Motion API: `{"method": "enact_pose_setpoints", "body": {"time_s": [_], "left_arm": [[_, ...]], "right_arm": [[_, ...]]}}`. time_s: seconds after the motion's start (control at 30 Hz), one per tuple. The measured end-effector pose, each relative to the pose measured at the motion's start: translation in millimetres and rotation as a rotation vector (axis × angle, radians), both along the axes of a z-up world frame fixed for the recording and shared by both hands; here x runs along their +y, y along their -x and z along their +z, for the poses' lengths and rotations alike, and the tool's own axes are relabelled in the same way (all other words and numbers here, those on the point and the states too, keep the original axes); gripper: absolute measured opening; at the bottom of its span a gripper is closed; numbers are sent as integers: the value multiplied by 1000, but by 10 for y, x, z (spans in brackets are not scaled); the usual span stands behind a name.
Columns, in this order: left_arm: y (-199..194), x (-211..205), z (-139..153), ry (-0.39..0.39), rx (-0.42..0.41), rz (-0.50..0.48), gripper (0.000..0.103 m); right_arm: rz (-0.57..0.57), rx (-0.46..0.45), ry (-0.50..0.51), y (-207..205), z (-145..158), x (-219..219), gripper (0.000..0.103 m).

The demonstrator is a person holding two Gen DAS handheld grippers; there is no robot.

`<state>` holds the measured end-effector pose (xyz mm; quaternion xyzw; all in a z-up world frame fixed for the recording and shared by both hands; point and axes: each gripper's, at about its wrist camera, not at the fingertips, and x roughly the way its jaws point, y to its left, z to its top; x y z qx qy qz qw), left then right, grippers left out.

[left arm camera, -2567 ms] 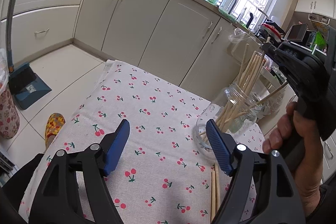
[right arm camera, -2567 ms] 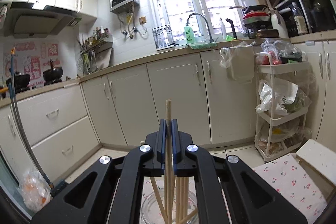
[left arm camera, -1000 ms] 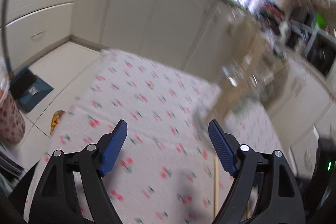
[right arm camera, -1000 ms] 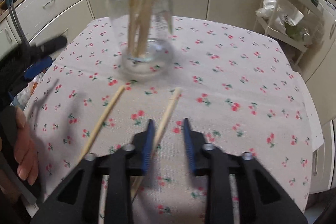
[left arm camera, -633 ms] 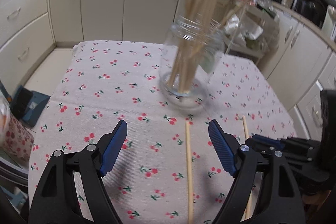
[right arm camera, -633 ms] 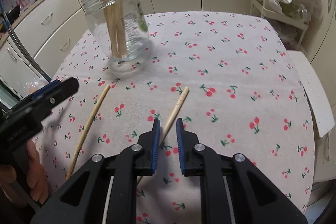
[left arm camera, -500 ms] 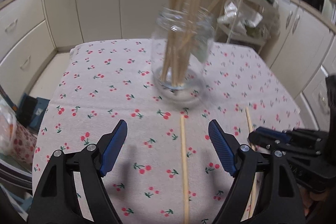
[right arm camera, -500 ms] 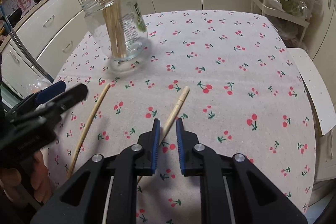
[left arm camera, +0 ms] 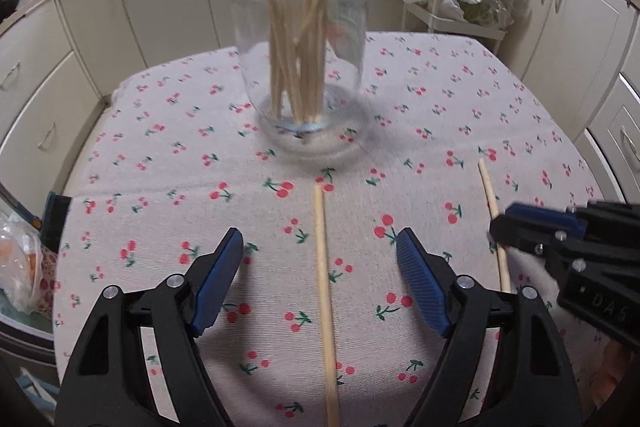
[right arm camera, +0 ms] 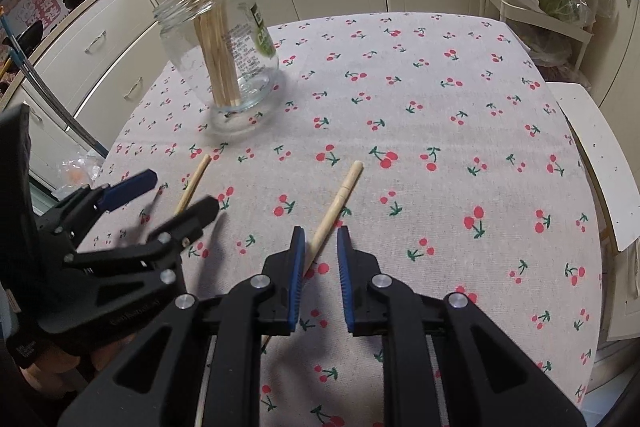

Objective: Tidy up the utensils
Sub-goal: 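Close the left tool on one stick while the right tool closes on the other, then lift the left tool's stick over the glass jar and release it while the right tool holds its stick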

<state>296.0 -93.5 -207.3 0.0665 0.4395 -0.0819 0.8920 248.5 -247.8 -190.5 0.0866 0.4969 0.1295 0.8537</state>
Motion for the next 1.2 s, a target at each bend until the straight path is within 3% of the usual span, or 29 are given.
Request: {"method": "enact_pose_setpoints", "body": {"time_s": [0.03,0.1,0.2,0.53,0.63,0.67,0.7,0.77,0.87,0.97,1.1,1.2], "left_arm": [[1,-9,-3,-4,-8,-4,63],[1,-23,6,2,-17,-39,35],[-41,29,23,21,-11,-48,7],[-231,292,69,148,132,-65,7],[-274,221,71,126,153,-72,12],[-280,176,70,102,149,-77,12],[-282,120,67,64,141,-86,11],[-278,44,70,15,131,-97,7],[-279,33,84,24,140,-105,5],[-235,165,247,86,82,-67,5],[-127,396,701,215,-103,-27,5],[-96,562,1131,328,-285,-2,5]], "right_arm": [[-7,-1,-2,-13,0,-7,19],[-13,-5,0,-39,0,-1,21],[-18,-18,5,-75,4,30,31],[9,-11,6,-162,4,73,27],[20,-19,40,-163,7,123,25],[30,-21,55,-163,4,144,14],[33,-19,51,-161,1,142,11],[32,-17,44,-155,0,138,11],[30,-15,40,-142,-1,128,9],[31,-15,41,-131,-3,132,9],[20,-11,33,-125,-9,133,9],[13,-8,23,-130,-12,126,9]]}}
